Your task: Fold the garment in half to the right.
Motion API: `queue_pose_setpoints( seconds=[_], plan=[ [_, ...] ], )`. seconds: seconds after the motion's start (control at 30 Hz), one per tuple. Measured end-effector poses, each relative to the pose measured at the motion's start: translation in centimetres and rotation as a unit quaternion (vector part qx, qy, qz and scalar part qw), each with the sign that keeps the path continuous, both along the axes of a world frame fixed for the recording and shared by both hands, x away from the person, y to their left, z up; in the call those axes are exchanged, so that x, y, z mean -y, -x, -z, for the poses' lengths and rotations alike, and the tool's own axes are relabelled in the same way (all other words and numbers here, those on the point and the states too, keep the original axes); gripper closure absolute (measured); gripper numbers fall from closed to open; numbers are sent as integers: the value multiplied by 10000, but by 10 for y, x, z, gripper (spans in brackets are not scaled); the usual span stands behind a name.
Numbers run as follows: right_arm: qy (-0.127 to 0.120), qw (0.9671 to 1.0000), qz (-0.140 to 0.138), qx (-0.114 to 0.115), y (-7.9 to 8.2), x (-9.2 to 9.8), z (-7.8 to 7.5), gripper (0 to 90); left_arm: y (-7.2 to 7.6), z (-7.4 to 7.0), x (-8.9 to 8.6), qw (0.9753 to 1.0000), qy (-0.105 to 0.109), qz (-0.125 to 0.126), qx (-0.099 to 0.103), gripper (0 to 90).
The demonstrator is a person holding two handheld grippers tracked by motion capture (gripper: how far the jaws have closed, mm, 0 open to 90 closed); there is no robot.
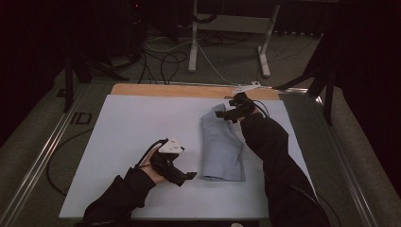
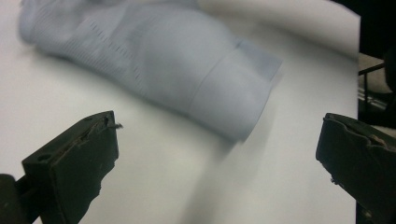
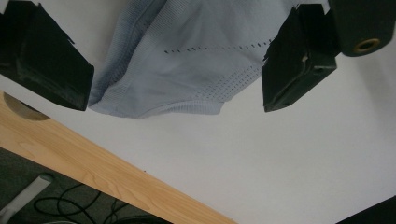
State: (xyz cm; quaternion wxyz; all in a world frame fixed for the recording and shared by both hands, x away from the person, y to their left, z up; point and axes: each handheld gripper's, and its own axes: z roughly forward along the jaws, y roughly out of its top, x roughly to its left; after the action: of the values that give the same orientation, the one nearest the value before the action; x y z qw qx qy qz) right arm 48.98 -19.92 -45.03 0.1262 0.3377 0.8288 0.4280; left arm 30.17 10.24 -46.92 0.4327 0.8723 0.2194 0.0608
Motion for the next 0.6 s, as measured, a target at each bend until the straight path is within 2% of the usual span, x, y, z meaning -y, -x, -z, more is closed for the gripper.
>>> queue_pose_setpoints(
  seconds=[0.03, 0.17, 0.27, 0.4, 0.47, 0.6],
  plan=[
    [-39, 10000, -7, -12, 0, 0, 0, 94, 0, 1, -3, 10000, 7, -29, 1, 3],
    [83, 10000, -8, -3, -1, -1, 1, 94, 3, 4, -22, 9999, 83, -119, -10, 3],
    [17, 10000, 4, -32, -2, 0, 3, 93, 7, 9, -37, 9996, 157, -223, -13, 3],
    [63, 10000, 28, -2, -3, 0, 5, 94, 10, 17, -57, 9993, 61, -356, 20, 3],
    [73, 10000, 25, -5, -4, 0, 7, 94, 13, 21, -67, 9990, 37, -449, 79, 3],
    [33, 9999, 120, -56, -5, 2, 11, 94, 18, 30, -91, 9974, 141, -706, 72, 3]
  ],
)
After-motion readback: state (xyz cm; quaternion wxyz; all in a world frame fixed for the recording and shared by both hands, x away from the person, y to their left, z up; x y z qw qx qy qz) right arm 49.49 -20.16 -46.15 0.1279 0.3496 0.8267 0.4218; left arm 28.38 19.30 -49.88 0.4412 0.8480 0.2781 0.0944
